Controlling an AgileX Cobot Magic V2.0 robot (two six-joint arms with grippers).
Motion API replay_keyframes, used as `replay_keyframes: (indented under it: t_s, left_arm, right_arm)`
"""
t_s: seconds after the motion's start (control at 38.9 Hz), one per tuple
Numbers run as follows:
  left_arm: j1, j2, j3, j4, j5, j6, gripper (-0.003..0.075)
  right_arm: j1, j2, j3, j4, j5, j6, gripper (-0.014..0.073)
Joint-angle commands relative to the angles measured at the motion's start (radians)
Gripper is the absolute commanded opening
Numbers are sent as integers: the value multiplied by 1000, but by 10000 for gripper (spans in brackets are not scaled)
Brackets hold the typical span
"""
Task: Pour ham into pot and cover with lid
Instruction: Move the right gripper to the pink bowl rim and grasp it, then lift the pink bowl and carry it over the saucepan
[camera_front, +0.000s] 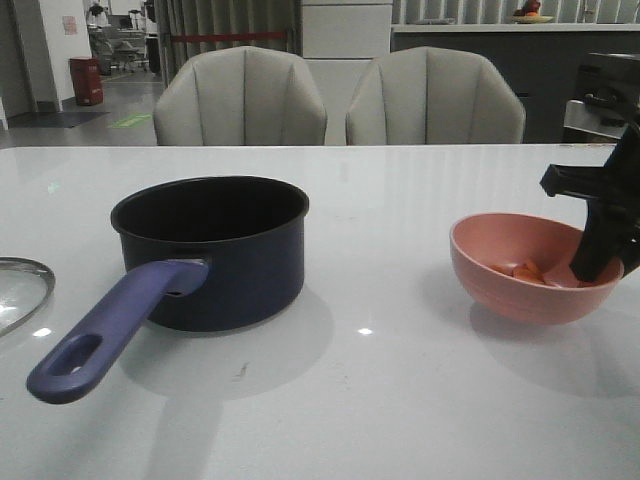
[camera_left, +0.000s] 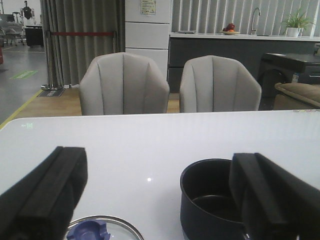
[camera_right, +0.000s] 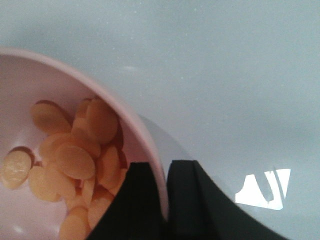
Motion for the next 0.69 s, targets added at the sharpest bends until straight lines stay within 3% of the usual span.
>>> replay_keyframes:
  t_s: [0.0,0.1,0.23,0.33,0.46,0.67]
  left_arm:
    - [-9,8,-26,-4,-71,-1,617]
    - [-9,8,-26,-4,-71,-1,617]
    - [-9,8,-26,-4,-71,-1,617]
    - [-9,8,-26,-4,-71,-1,617]
    - [-9,8,-26,-4,-71,-1,617]
    - [-9,8,-26,-4,-71,-1,617]
  right_arm:
    - [-6,-104,-31,6,-39,-27,129]
    - [-6,-158,-31,26,-72,-27,130]
    - [-4,-235,-31,146,-67,-28,130]
    - [32,-278,-31,151,-88,-69,130]
    - [132,-318,-31,150,-151,-128,130]
    - [319,-302,-31,152,-285,-76,130]
